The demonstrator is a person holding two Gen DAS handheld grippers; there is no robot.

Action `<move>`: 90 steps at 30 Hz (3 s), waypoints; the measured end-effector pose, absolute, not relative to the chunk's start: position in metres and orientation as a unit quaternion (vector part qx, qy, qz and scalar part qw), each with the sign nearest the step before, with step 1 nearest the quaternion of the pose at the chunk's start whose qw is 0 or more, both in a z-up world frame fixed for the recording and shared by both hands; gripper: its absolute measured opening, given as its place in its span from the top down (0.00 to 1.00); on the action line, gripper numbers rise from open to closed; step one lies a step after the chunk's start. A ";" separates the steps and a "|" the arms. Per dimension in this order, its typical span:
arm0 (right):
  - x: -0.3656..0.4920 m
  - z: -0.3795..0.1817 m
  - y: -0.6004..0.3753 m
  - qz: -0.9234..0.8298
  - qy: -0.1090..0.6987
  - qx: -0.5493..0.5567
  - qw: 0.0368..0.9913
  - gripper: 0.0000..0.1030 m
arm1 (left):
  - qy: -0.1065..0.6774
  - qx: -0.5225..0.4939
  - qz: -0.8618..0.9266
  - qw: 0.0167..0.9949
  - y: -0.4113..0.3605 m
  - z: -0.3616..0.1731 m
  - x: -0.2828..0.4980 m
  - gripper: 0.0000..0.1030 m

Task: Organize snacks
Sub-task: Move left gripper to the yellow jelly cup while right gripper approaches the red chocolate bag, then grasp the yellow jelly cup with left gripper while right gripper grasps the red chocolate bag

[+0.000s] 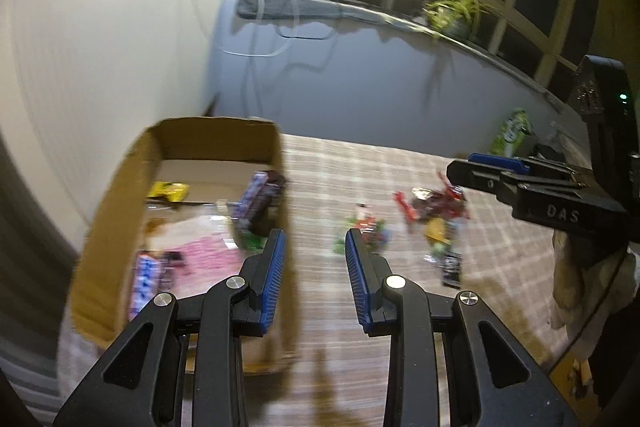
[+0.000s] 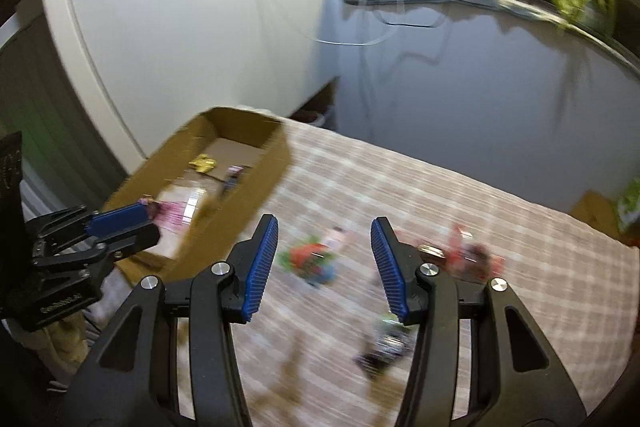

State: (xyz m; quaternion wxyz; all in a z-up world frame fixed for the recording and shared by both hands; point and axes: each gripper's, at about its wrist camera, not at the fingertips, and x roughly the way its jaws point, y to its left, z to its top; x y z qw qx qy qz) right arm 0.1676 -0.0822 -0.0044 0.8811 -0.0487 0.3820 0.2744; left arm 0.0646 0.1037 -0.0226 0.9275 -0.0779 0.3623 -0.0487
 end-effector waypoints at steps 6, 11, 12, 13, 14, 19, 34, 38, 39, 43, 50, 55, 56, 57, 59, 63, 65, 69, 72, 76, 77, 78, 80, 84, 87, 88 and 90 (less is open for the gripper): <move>0.183 -0.016 -0.141 0.226 0.398 -0.038 0.888 0.51 | 0.381 -0.069 -0.086 0.918 0.065 -0.034 0.076 0.71; 0.197 -0.031 -0.177 0.198 0.415 -0.030 0.887 0.40 | 0.397 -0.059 -0.110 0.909 0.038 -0.045 0.085 0.71; 0.199 -0.034 -0.183 0.192 0.417 -0.029 0.888 0.37 | 0.401 -0.057 -0.111 0.908 0.034 -0.047 0.087 0.70; 0.202 -0.037 -0.187 0.188 0.418 -0.027 0.889 0.35 | 0.402 -0.058 -0.112 0.907 0.031 -0.049 0.089 0.65; 0.205 -0.041 -0.192 0.184 0.419 -0.025 0.889 0.35 | 0.404 -0.059 -0.113 0.906 0.028 -0.052 0.091 0.64; 0.221 -0.062 -0.203 0.182 0.437 -0.024 0.881 0.34 | 0.416 -0.062 -0.117 0.900 0.018 -0.061 0.101 0.63; 0.249 -0.087 -0.181 0.265 0.448 -0.034 0.853 0.14 | 0.453 -0.050 -0.172 0.874 -0.042 -0.092 0.151 0.58; 0.258 -0.097 -0.183 0.261 0.457 -0.026 0.850 0.14 | 0.451 -0.031 -0.184 0.873 -0.055 -0.099 0.157 0.58; 0.260 -0.099 -0.184 0.262 0.459 -0.023 0.849 0.14 | 0.447 -0.027 -0.187 0.874 -0.058 -0.099 0.158 0.57; 0.266 -0.104 -0.184 0.271 0.463 -0.007 0.844 0.14 | 0.437 -0.008 -0.183 0.881 -0.068 -0.100 0.163 0.51; 0.268 -0.108 -0.182 0.282 0.466 0.003 0.839 0.15 | 0.447 0.003 -0.169 0.878 -0.070 -0.110 0.174 0.54; 0.269 -0.108 -0.185 0.281 0.468 0.005 0.838 0.19 | 0.447 0.013 -0.160 0.880 -0.074 -0.111 0.177 0.64; 0.269 -0.108 -0.184 0.281 0.468 0.003 0.838 0.20 | 0.446 0.015 -0.159 0.881 -0.075 -0.112 0.177 0.65; 0.268 -0.108 -0.184 0.282 0.469 0.002 0.837 0.25 | 0.446 0.016 -0.159 0.881 -0.074 -0.112 0.176 0.66; 0.268 -0.107 -0.184 0.287 0.471 0.002 0.834 0.28 | 0.446 0.014 -0.161 0.880 -0.073 -0.112 0.175 0.66; 0.272 -0.108 -0.185 0.290 0.473 -0.005 0.832 0.33 | 0.449 0.003 -0.164 0.878 -0.068 -0.112 0.175 0.67; 0.274 -0.107 -0.186 0.298 0.468 -0.009 0.832 0.34 | 0.451 -0.004 -0.167 0.877 -0.061 -0.111 0.172 0.67; 0.275 -0.105 -0.180 0.322 0.471 -0.048 0.820 0.30 | 0.452 -0.011 -0.165 0.876 -0.054 -0.110 0.170 0.67; 0.274 -0.096 -0.183 0.342 0.470 -0.047 0.813 0.30 | 0.453 -0.017 -0.163 0.877 -0.048 -0.111 0.169 0.67; 0.270 -0.088 -0.184 0.357 0.463 -0.088 0.806 0.24 | 0.453 -0.016 -0.163 0.876 -0.043 -0.111 0.165 0.68; 0.270 -0.089 -0.185 0.359 0.464 -0.097 0.804 0.22 | 0.454 -0.016 -0.163 0.876 -0.045 -0.112 0.166 0.68; 0.270 -0.091 -0.184 0.360 0.466 -0.104 0.801 0.22 | 0.454 -0.018 -0.163 0.876 -0.044 -0.111 0.166 0.68; 0.273 -0.095 -0.181 0.361 0.467 -0.114 0.799 0.22 | 0.454 -0.020 -0.161 0.876 -0.045 -0.110 0.167 0.68; 0.281 -0.108 -0.167 0.356 0.474 -0.128 0.795 0.22 | 0.452 -0.019 -0.158 0.878 -0.044 -0.106 0.164 0.68; 0.282 -0.111 -0.165 0.349 0.474 -0.125 0.799 0.22 | 0.448 -0.016 -0.159 0.880 -0.046 -0.102 0.162 0.68; 0.281 -0.111 -0.166 0.349 0.474 -0.123 0.799 0.24 | 0.447 -0.017 -0.160 0.880 -0.046 -0.101 0.162 0.68; 0.280 -0.111 -0.169 0.340 0.473 -0.125 0.803 0.39 | 0.444 -0.020 -0.160 0.881 -0.045 -0.098 0.161 0.68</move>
